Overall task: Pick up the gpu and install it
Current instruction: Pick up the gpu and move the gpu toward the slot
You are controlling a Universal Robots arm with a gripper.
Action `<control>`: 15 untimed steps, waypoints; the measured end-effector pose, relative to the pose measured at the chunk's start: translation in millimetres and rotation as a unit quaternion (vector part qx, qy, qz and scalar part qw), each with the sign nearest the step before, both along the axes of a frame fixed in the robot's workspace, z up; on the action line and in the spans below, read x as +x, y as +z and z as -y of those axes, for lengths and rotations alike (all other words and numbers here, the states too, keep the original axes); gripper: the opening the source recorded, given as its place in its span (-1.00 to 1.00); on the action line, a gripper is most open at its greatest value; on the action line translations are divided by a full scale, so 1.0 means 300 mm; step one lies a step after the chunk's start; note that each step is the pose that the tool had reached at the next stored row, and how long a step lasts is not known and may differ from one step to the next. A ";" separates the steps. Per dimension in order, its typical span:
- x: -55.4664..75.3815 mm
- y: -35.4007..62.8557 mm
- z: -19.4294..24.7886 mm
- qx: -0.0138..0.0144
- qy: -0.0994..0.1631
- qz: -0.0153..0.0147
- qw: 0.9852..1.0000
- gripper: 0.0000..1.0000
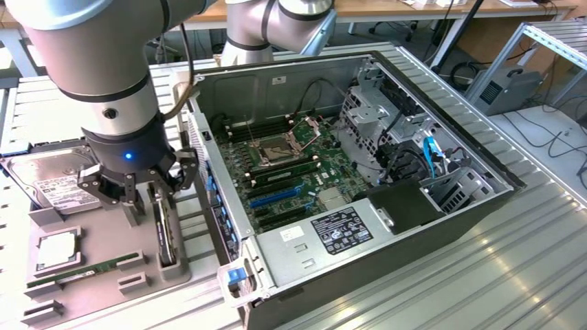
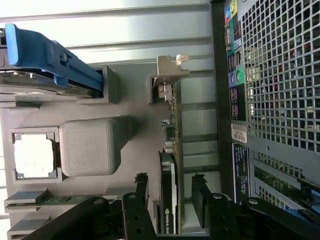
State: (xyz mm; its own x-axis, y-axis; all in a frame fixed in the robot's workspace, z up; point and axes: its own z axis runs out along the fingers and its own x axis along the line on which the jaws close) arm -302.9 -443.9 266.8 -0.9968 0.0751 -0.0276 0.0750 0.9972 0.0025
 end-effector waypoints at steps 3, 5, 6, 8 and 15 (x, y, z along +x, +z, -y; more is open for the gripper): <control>0.002 -0.014 -0.002 0.000 0.000 0.000 1.000 -0.04; 0.003 -0.021 -0.002 0.000 0.000 0.000 1.000 -0.04; 0.003 -0.024 -0.002 0.000 0.000 0.000 1.000 -0.04; 0.003 -0.031 -0.003 0.000 0.000 0.000 1.000 -0.04; 0.007 -0.054 -0.005 0.000 0.000 0.000 1.000 -0.04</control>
